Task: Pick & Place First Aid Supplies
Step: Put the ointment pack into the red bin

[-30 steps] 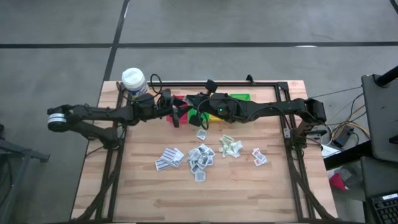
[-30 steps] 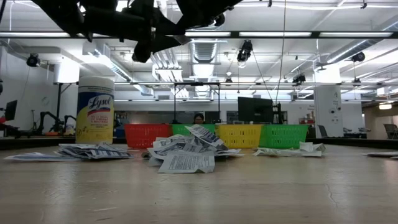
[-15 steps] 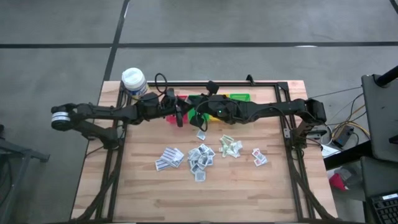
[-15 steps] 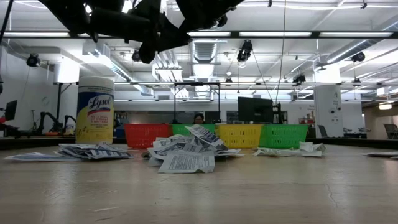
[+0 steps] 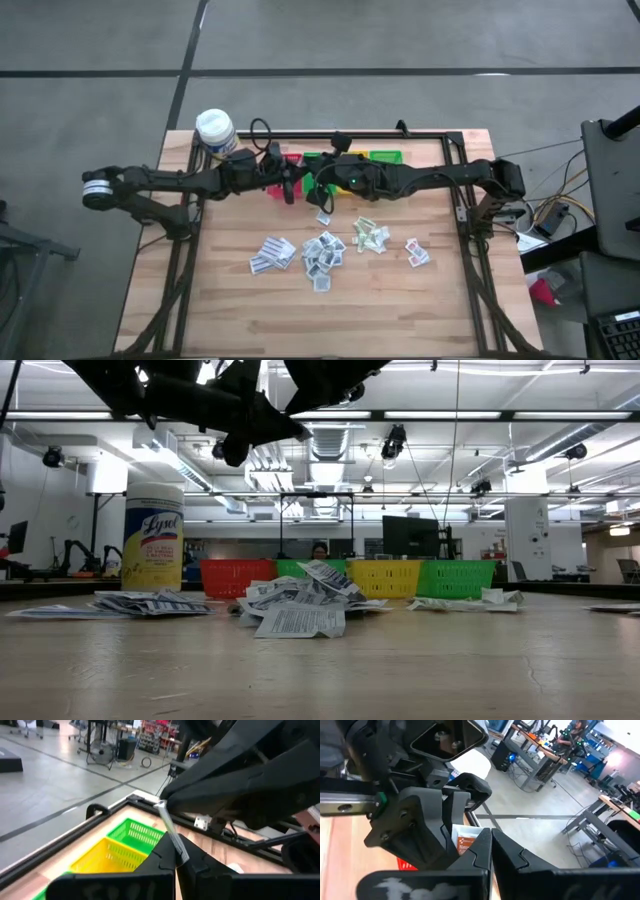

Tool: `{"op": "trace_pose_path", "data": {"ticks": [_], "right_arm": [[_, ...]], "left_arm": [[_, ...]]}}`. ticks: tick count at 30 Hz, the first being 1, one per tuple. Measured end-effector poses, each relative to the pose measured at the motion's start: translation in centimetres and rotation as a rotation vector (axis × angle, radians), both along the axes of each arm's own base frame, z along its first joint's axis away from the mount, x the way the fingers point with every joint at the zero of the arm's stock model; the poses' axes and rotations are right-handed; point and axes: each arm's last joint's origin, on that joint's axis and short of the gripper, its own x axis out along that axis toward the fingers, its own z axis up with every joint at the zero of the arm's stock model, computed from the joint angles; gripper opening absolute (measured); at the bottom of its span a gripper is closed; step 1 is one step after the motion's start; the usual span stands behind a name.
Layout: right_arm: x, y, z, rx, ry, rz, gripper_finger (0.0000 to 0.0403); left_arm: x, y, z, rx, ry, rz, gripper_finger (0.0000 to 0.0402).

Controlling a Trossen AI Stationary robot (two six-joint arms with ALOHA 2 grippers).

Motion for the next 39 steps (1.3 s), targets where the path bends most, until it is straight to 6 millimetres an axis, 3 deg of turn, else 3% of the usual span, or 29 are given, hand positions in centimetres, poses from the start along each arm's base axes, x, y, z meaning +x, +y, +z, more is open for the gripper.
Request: {"op": "trace_pose_path", "data": {"ticks": [9,17,22,30,39], "right_arm": [[-1.5,0.0,0.1,-0.001,0.131,-0.009,0.0017],[-5.2,-0.8,0.6,0.020,0.306,-0.200,0.0027],[-8.0,-1.6,0.3,0.118,0.353,-0.301,0.0027],[-12.3,-1.3,-0.6,0.195,0.232,-0.342,0.0027],[-17.2,-0.5,-0.9,0.271,-0.017,-0.326,0.0027]], "left_arm": [[-0.4,0.1,-1.0,-0.029,0.122,0.079,0.0000],[-3.1,0.9,-2.4,-0.190,0.387,0.306,0.0000],[-3.8,1.5,-1.6,-0.282,0.499,0.361,0.0000],[-2.9,3.6,0.0,-0.422,0.702,0.336,0.0000],[-1.7,6.7,-2.8,-0.596,0.831,0.283,0.0000]]}}
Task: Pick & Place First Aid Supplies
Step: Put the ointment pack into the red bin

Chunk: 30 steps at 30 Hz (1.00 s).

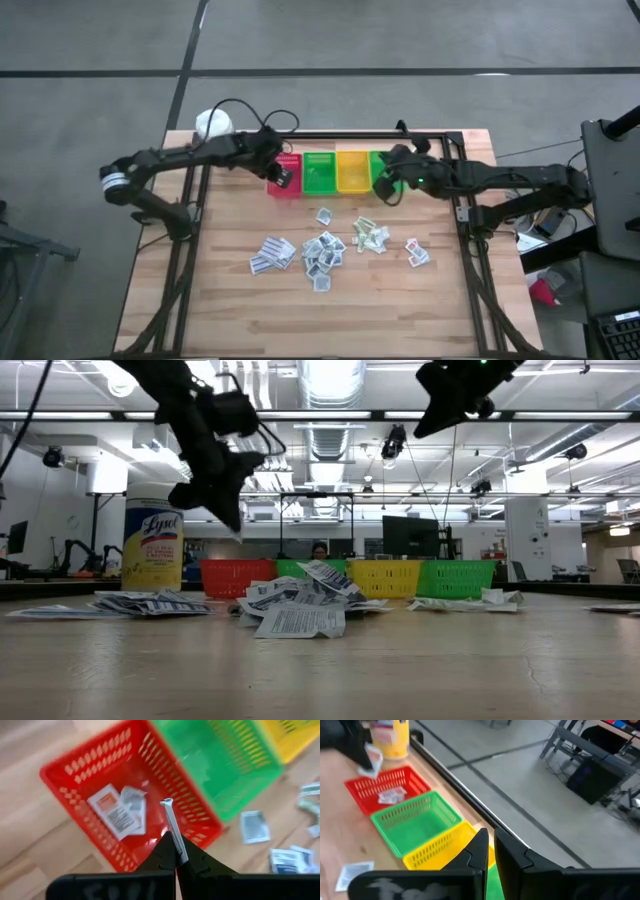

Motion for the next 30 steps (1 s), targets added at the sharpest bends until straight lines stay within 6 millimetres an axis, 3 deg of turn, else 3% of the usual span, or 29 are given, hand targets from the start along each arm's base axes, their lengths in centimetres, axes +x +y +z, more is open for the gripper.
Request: {"op": "trace_pose_path", "data": {"ticks": [6,14,30], "right_arm": [[-1.5,0.3,0.3,-0.003,-0.089,0.019,0.0027],[-1.1,0.3,-0.3,0.006,-0.063,0.034,0.0027],[-0.6,0.2,-0.9,0.008,-0.035,0.034,0.0027]], "left_arm": [[1.0,1.3,-1.9,-0.027,0.067,-0.001,0.0000],[2.5,2.4,-5.0,-0.066,0.169,-0.008,0.0000],[3.1,2.9,-6.1,-0.041,0.183,0.005,0.0001]]}}
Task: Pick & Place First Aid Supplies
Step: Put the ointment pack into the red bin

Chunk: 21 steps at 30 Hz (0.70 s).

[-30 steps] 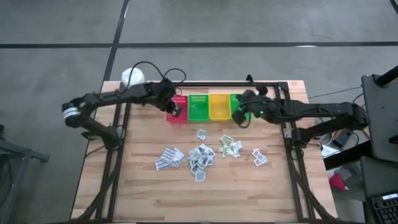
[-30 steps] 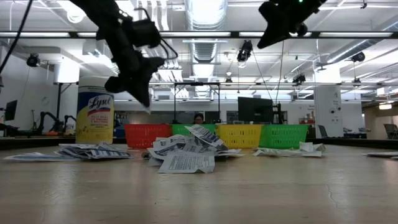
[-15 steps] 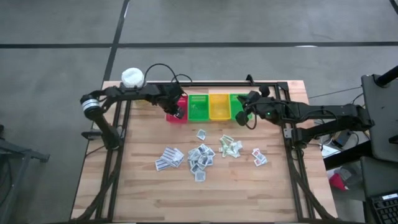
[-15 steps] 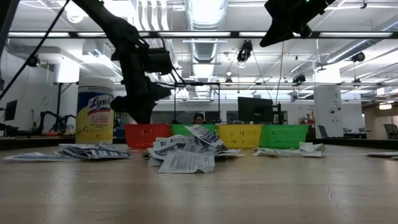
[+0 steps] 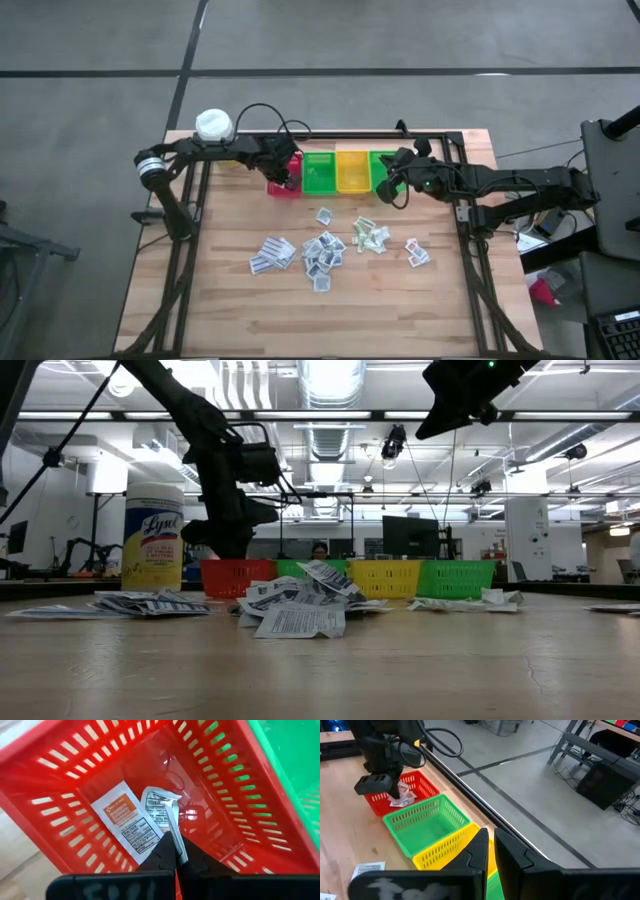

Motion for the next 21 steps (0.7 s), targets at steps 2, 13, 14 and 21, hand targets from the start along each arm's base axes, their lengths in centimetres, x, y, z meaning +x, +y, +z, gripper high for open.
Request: {"op": "trace_pose_path", "data": {"ticks": [2,13,14,21], "right_arm": [[0.0,0.0,0.0,0.000,0.002,0.000,0.0027],[0.0,0.0,-0.1,0.000,0.010,0.000,0.0027],[0.0,0.0,-0.1,0.000,0.010,0.000,0.0027],[-0.1,0.0,-0.4,0.002,0.021,0.000,0.0027]], "left_arm": [[0.0,0.0,0.1,0.003,-0.002,-0.006,0.0008],[-0.1,0.0,0.4,0.035,0.012,-0.019,0.0142],[-0.2,0.0,0.6,0.031,0.020,-0.027,0.0153],[-0.9,-0.5,5.2,0.029,0.025,-0.045,0.0177]]}}
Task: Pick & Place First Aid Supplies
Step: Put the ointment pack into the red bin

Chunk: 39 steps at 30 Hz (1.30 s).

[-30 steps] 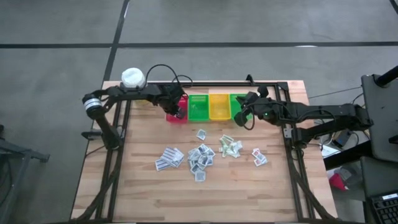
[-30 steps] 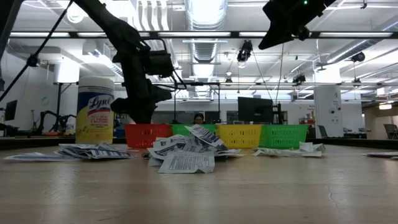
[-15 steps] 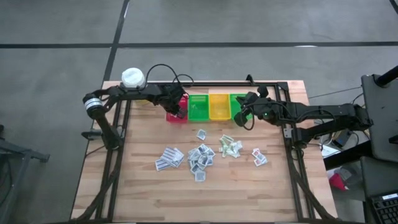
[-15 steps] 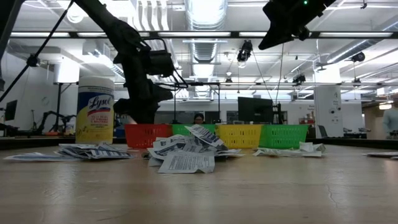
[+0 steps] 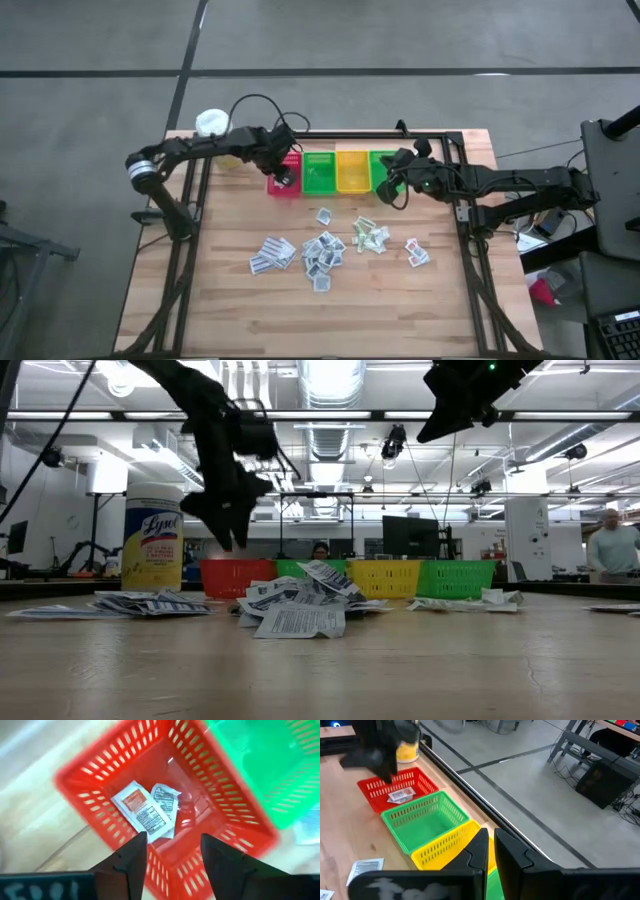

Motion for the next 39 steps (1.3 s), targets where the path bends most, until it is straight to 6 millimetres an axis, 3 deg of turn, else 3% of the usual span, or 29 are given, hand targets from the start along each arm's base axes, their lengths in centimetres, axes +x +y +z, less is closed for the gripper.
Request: {"op": "trace_pose_path", "data": {"ticks": [5,9,15,24,30,39], "right_arm": [[-0.3,0.5,-0.9,0.101,0.104,0.165,0.0027],[-0.8,1.1,-2.0,0.223,0.236,0.365,0.0027],[-1.9,1.6,-3.1,0.344,0.384,0.461,0.0027],[-3.9,3.2,-4.3,0.628,0.577,0.559,0.0027],[-5.1,5.0,-4.8,0.676,0.703,0.564,0.0027],[-5.9,5.9,-7.0,0.824,0.725,0.396,0.0029]], "left_arm": [[-1.0,-2.0,4.5,0.063,-0.105,-0.059,0.0177],[-1.6,-4.6,7.6,0.225,-0.238,-0.240,0.0177],[-2.4,-8.1,9.6,0.513,-0.492,-0.463,0.0177],[-5.6,-9.3,6.9,0.562,-0.780,-0.328,0.0176],[-7.2,-9.8,5.2,0.558,-0.912,-0.258,0.0176],[-7.6,-9.9,4.9,0.570,-0.939,-0.249,0.0177]]}}
